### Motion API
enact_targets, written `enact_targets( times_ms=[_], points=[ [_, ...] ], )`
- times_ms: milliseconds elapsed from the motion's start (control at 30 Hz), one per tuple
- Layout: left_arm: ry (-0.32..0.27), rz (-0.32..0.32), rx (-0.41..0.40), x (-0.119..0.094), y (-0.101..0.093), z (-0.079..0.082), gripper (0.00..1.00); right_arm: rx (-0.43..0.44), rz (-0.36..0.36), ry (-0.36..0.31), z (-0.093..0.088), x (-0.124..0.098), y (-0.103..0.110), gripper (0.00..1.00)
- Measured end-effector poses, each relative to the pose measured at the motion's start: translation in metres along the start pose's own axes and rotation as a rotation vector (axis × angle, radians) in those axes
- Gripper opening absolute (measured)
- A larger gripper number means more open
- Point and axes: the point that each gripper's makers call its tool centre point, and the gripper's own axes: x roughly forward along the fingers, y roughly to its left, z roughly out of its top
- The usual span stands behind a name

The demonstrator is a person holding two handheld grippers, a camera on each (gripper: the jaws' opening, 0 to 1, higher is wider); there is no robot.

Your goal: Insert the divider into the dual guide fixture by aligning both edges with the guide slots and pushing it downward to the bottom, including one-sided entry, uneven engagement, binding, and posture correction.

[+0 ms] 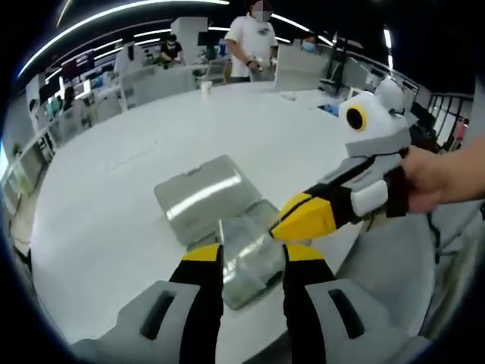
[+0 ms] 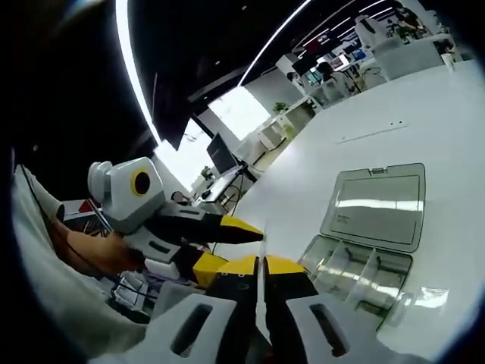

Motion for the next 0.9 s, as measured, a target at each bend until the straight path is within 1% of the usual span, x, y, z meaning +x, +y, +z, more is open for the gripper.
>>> enact_targets(
  times_ms=[67,100,133,167,233,333,433,533,600,667,700,733,800,867,900],
  points=[
    [-0.006,-0.010,0.027,0.001,-0.001,0.001,0.29,0.001,0.001,-0.001,0.001,-0.001,0.000,0.00],
    [0.021,0.009,0.061,0.000,0.002,-0.003,0.26,-0.013,-0.011,0.002,0.000,-0.003,-0.003,0.00],
    [0.007,0.003,0.093,0.001,0.002,0.000,0.23,-0.006,-0.006,0.000,0.001,-0.004,-0.003,0.00],
    [-0.004,-0.016,0.082,0.001,-0.001,0.000,0.24,-0.001,0.000,-0.007,0.002,-0.005,-0.003,0.00],
    [0.002,-0.022,0.073,0.000,-0.001,0.000,0.26,-0.015,0.000,-0.007,0.002,-0.007,-0.003,0.00],
    [0.002,-0.040,0.106,-0.001,-0.004,0.000,0.29,-0.040,0.003,-0.005,0.004,-0.009,-0.003,0.00],
    [-0.002,-0.073,0.191,-0.003,-0.006,0.005,0.29,-0.081,0.013,0.020,0.002,-0.010,-0.003,0.00],
    [0.024,-0.136,0.263,-0.008,-0.010,0.008,0.28,-0.118,0.022,0.043,0.000,-0.012,-0.002,0.00],
    [0.022,-0.151,0.325,-0.010,-0.009,0.013,0.28,-0.158,0.036,0.060,-0.001,-0.013,0.000,0.00],
    [0.041,-0.188,0.386,-0.011,-0.011,0.014,0.27,-0.199,0.042,0.085,-0.003,-0.013,0.001,0.00],
    [0.047,-0.189,0.410,-0.012,-0.011,0.015,0.26,-0.208,0.047,0.094,-0.004,-0.013,0.002,0.00],
    [0.055,-0.212,0.437,-0.013,-0.013,0.017,0.25,-0.228,0.055,0.111,-0.006,-0.014,0.002,0.00],
    [0.055,-0.252,0.484,-0.013,-0.017,0.018,0.21,-0.285,0.068,0.138,-0.008,-0.014,0.005,0.00],
    [0.075,-0.251,0.526,-0.013,-0.016,0.019,0.17,-0.305,0.075,0.152,-0.009,-0.015,0.006,0.00],
    [0.089,-0.273,0.544,-0.013,-0.018,0.018,0.16,-0.356,0.092,0.173,-0.011,-0.015,0.009,0.00]
  ],
)
